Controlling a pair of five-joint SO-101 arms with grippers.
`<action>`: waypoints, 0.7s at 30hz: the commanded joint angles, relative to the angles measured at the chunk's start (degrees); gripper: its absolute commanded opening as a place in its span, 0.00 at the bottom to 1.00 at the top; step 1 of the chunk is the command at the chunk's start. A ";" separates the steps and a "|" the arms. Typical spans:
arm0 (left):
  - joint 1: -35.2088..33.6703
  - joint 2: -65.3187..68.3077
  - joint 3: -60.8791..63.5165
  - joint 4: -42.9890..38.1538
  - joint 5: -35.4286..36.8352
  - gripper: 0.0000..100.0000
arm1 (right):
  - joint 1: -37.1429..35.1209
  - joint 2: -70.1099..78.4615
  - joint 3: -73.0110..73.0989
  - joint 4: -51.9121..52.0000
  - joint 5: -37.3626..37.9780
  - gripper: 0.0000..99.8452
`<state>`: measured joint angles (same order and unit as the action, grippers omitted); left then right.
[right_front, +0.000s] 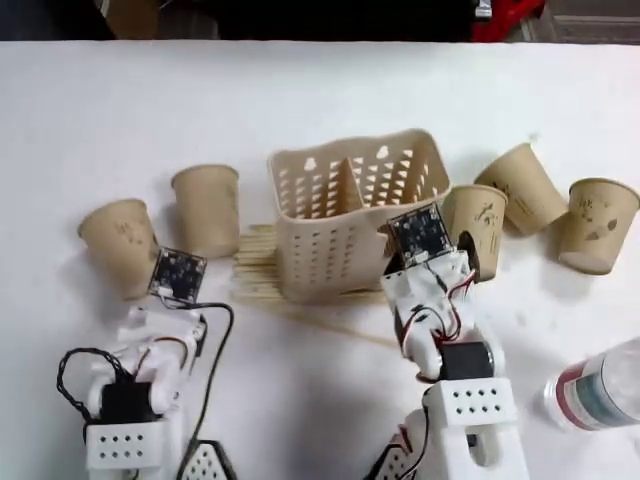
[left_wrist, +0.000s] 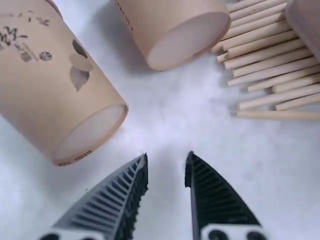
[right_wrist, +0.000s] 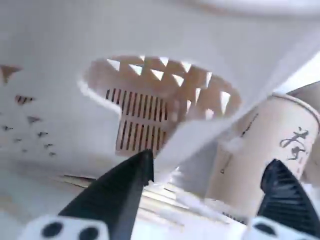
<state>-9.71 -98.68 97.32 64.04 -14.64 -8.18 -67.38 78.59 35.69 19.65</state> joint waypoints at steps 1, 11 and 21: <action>0.57 -0.40 0.00 0.18 0.62 0.14 | 0.66 -0.92 -0.35 0.13 0.09 0.34; 0.57 -0.40 0.00 0.18 0.62 0.14 | 5.32 -2.77 -5.19 8.22 0.09 0.28; 0.57 -0.40 0.00 0.18 0.62 0.14 | 5.58 -23.43 -6.15 20.79 0.70 0.12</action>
<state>-9.71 -98.68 97.32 64.04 -14.64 -3.69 -84.88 75.08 53.27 19.65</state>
